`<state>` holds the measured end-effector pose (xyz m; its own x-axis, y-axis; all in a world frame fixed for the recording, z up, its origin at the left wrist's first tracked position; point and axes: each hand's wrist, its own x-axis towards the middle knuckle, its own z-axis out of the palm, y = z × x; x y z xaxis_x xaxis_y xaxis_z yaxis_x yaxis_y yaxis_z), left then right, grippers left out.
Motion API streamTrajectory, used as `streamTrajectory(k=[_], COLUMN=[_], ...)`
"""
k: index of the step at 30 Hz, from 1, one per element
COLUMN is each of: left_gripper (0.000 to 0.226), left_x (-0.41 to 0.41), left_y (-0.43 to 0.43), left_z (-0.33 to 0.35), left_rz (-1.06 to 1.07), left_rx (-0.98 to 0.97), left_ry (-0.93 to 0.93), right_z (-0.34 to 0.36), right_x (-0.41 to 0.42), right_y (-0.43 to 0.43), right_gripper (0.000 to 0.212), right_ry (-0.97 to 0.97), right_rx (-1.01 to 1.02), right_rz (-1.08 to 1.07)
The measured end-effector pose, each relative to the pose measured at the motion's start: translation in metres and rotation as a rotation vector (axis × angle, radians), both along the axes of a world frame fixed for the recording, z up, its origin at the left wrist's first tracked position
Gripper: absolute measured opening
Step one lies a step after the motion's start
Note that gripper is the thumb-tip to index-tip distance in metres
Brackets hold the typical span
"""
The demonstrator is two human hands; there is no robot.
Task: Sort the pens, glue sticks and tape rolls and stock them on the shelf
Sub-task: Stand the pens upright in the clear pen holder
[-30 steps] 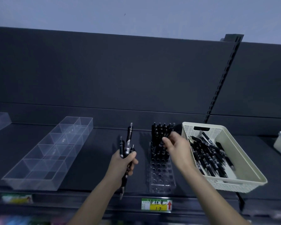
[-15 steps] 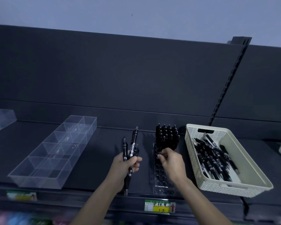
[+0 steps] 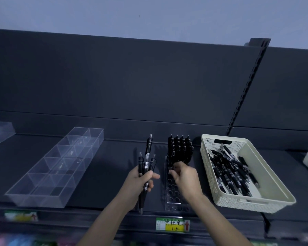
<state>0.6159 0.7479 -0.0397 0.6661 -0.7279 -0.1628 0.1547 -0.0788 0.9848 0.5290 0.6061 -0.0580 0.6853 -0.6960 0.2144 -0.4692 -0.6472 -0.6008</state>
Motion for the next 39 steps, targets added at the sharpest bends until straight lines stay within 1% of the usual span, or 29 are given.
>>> streamTrajectory(k=[2,4,6,8,10,12,14,16,17,19,21,23,25,27,29,31,33,35,39], left_gripper=[0.008,0.008,0.009,0.010,0.010,0.009,0.009,0.009,0.009,0.008,0.010,0.013,0.016,0.017,0.019,0.021,0.018,0.015,0.016], left_x=[-0.001,-0.003,-0.007,-0.012,-0.017,-0.018,-0.018,-0.020,-0.021,-0.023,-0.023,-0.022,-0.017,-0.010,-0.007,-0.007,-0.010,-0.011,-0.010], left_y=[-0.001,-0.003,-0.006,-0.010,-0.014,-0.017,-0.018,-0.019,-0.019,-0.020,-0.020,-0.021,-0.019,-0.013,-0.008,-0.006,-0.007,-0.007,-0.005], left_z=[0.002,0.003,0.006,0.009,0.012,0.014,0.013,0.011,0.009,0.007,0.007,0.006,0.006,0.004,0.001,-0.001,-0.002,-0.002,-0.001], left_rz=[0.001,0.001,-0.019,-0.057,-0.100,-0.124,-0.148,-0.164,-0.163,-0.147,-0.131,-0.108,-0.058,-0.018,0.005,0.022,0.028,0.027,0.039], left_rx=[-0.017,-0.052,-0.081,-0.100,-0.114,-0.109,-0.085,-0.057,-0.051,-0.052,-0.058,-0.052,-0.027,-0.007,-0.001,-0.016,-0.039,-0.050,-0.039], left_ry=[0.006,0.031,0.063,0.090,0.121,0.158,0.153,0.125,0.115,0.098,0.089,0.081,0.052,0.012,-0.030,-0.031,-0.016,-0.014,-0.050], right_z=[0.004,0.011,0.025,0.037,0.046,0.049,0.049,0.047,0.047,0.046,0.044,0.045,0.050,0.056,0.059,0.056,0.049,0.041,0.027], right_x=[-0.005,-0.011,-0.015,-0.016,-0.015,-0.016,-0.017,-0.019,-0.020,-0.022,-0.024,-0.025,-0.027,-0.029,-0.029,-0.025,-0.019,-0.015,-0.008], right_y=[0.000,0.002,0.009,0.014,0.017,0.015,0.013,0.012,0.011,0.010,0.010,0.007,0.002,-0.008,-0.020,-0.024,-0.024,-0.022,-0.016], right_gripper=[0.024,0.013,0.006,0.011,0.022,0.025,0.023,0.028,0.030,0.030,0.023,0.019,0.017,0.014,0.017,0.016,0.013,0.018,0.019], right_ry=[-0.047,-0.165,-0.273,-0.313,-0.313,-0.331,-0.387,-0.442,-0.443,-0.370,-0.282,-0.267,-0.334,-0.405,-0.351,-0.265,-0.186,-0.093,0.025], right_rx=[0.021,0.060,0.166,0.349,0.514,0.569,0.541,0.509,0.509,0.517,0.517,0.509,0.481,0.386,0.213,0.113,0.043,-0.015,-0.046], right_rz=[-0.020,-0.032,0.006,0.104,0.222,0.250,0.186,0.107,0.100,0.161,0.222,0.221,0.157,0.065,0.005,0.022,0.059,0.071,0.069])
